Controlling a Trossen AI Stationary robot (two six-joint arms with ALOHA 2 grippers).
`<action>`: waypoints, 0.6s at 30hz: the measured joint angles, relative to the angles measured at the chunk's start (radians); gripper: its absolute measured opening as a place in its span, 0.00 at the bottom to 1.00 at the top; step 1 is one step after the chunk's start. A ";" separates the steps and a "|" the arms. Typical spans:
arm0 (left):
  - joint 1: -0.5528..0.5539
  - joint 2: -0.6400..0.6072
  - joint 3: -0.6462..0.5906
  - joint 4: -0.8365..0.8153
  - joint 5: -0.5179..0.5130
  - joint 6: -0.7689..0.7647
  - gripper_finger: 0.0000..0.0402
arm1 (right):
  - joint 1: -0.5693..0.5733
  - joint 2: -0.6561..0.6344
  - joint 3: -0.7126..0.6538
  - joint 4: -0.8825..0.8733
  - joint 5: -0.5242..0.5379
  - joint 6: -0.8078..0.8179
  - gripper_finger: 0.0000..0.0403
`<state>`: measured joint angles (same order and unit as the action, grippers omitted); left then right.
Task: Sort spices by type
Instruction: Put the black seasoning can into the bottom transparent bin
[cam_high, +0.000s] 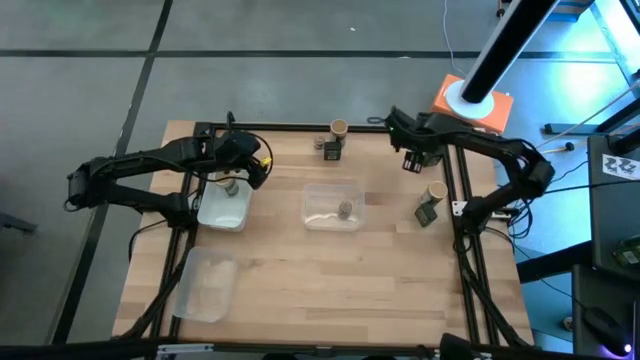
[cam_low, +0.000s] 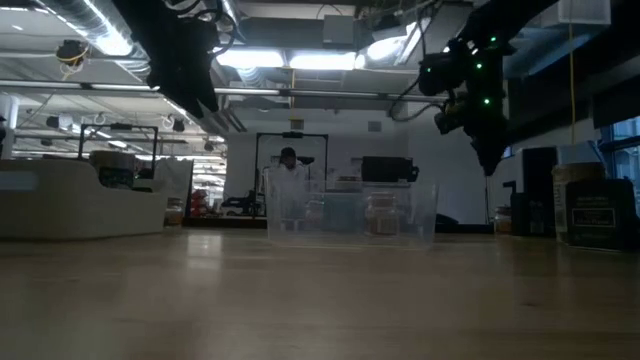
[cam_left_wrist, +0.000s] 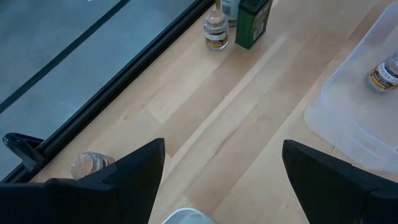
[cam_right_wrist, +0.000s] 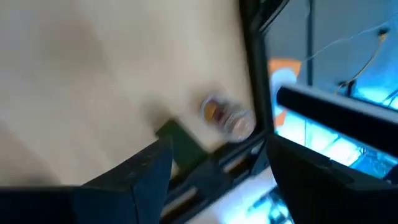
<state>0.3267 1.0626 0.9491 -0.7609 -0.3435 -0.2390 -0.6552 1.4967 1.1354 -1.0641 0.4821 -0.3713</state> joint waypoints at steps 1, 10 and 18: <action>0.000 0.000 0.000 0.002 0.000 0.000 0.77 | -0.001 0.012 0.002 -0.022 0.005 0.001 0.64; 0.000 0.000 0.000 0.019 0.000 0.000 0.77 | -0.007 0.088 0.001 -0.109 0.107 0.003 0.64; 0.000 0.000 0.000 0.018 0.000 0.000 0.77 | -0.007 0.158 0.001 -0.126 0.110 0.004 0.64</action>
<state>0.3267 1.0628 0.9489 -0.7425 -0.3435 -0.2390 -0.6621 1.6551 1.1362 -1.1903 0.5923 -0.3676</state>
